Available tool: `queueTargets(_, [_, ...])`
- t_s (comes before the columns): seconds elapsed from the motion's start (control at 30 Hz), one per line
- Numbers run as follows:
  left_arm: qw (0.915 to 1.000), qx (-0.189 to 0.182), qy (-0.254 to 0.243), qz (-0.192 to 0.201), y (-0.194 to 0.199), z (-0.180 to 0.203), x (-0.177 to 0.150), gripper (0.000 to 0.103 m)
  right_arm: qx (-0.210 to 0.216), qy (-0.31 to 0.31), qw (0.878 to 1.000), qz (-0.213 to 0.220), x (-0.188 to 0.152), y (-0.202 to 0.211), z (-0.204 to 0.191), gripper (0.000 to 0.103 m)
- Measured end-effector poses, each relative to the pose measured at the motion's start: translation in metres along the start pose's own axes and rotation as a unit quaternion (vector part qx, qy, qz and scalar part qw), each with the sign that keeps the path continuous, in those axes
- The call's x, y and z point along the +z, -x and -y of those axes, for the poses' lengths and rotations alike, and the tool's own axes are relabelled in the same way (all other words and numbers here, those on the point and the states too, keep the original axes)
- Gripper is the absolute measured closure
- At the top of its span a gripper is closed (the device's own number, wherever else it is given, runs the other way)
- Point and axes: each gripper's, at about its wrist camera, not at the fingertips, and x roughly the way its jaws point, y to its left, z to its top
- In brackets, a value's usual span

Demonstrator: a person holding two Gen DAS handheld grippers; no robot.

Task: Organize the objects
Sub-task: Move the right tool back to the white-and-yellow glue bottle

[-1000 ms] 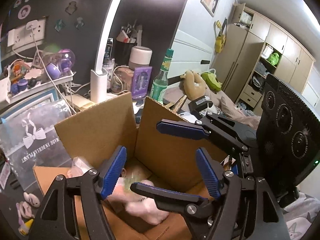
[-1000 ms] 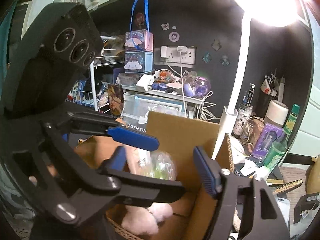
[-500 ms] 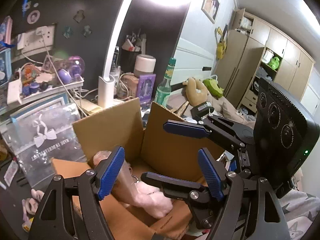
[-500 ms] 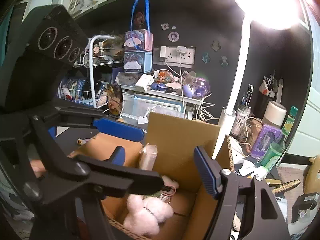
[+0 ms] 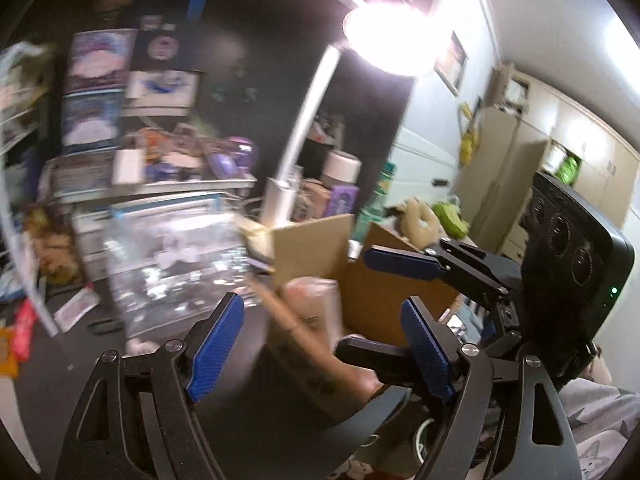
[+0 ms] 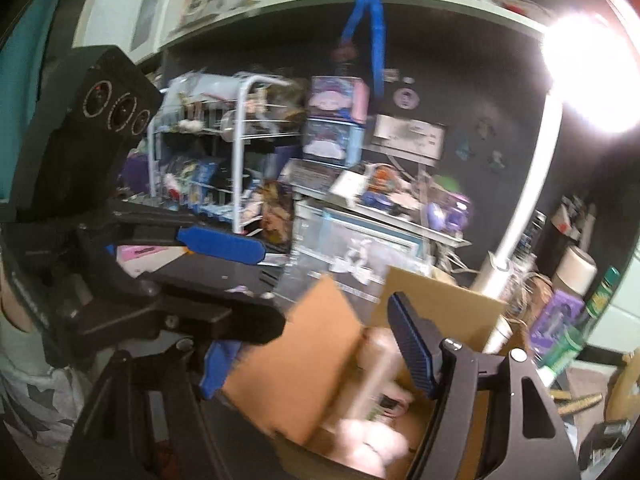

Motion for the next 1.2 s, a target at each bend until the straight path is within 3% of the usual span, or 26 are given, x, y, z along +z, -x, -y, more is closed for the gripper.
queueTargets(0.2, [0.9961, 0.073, 0.036, 0.035, 0.052, -0.049, -0.031, 0.021, 0.058, 0.048, 0.997, -0.018, 0.014, -0.032, -0.06, 0.035])
queueTargets(0.43, [0.9857, 0.135, 0.094, 0.038, 0.083, -0.115, -0.074, 0.018, 0.121, 0.087, 0.987, -0.067, 0.014, -0.087, -0.126, 0.035])
queueTargets(0.63, [0.9784, 0.145, 0.144, 0.027, 0.087, -0.161, -0.105, 0.018, 0.15, 0.073, 0.977, -0.135, -0.001, -0.15, -0.143, 0.035])
queueTargets(0.97, [0.9654, 0.152, 0.212, -0.001, 0.064, -0.214, -0.137, 0.018, 0.123, 0.077, 0.971, -0.188, -0.021, -0.23, -0.139, 0.035])
queueTargets(1.2, [0.9637, 0.15, 0.221, -0.005, 0.055, -0.226, -0.139, 0.018, 0.14, 0.071, 0.967, -0.2, -0.024, -0.253, -0.136, 0.05])
